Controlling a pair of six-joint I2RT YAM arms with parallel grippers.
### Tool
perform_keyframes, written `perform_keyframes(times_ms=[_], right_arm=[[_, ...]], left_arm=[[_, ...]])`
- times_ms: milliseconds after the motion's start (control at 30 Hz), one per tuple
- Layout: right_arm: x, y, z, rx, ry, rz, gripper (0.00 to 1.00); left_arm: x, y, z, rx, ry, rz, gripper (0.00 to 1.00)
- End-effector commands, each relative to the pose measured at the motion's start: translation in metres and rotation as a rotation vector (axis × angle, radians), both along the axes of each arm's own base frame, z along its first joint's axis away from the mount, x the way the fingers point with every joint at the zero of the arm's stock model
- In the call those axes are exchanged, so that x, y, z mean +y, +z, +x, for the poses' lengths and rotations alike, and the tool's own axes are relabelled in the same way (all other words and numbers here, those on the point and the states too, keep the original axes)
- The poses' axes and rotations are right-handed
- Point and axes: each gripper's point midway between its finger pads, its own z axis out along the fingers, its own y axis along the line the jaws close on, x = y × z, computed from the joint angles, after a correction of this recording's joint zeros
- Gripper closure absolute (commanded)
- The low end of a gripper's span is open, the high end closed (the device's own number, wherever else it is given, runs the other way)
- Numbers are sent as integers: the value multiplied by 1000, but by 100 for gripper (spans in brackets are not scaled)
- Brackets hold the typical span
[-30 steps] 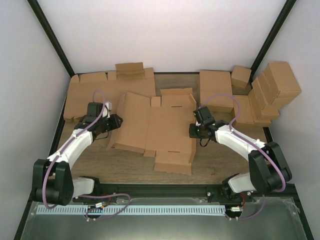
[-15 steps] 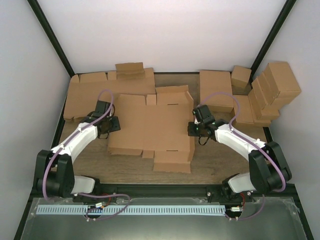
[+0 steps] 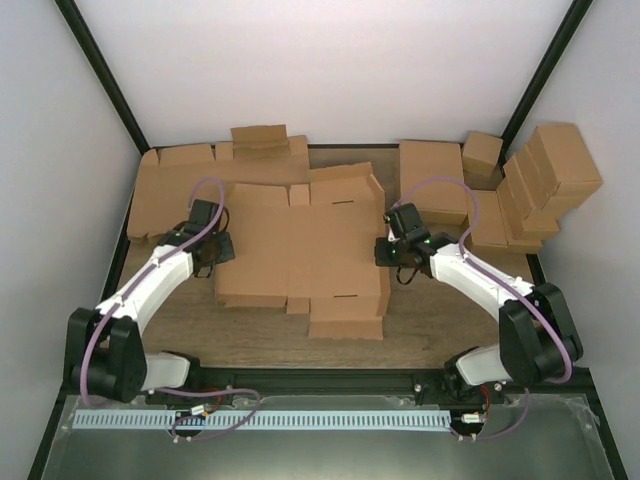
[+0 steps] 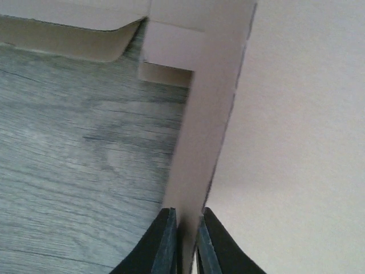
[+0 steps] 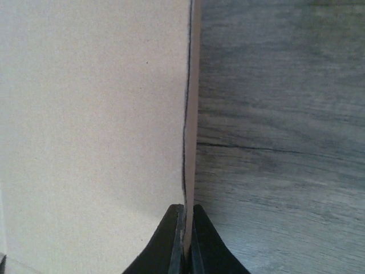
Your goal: Fold the paper box
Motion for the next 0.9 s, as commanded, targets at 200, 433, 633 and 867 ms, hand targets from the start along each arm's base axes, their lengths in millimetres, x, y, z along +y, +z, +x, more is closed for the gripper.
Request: perform_keyframes(times_ms=[200,433,633,867], right_arm=[[41,92,8,-209,174,-21,99],[65,133,1,-260,277,-130,99],[77,168,-6,-206,383,-151,99],[25,137,-4,-145,324,-481,99]], left_arm=[[-30,85,-8,-269,-102,-191,8],[-34,175,-5,-469,-154,-221,0],[-41,220,-8,-571,-206,-257,0],[-44,223,-9,-575,-228,-267,0]])
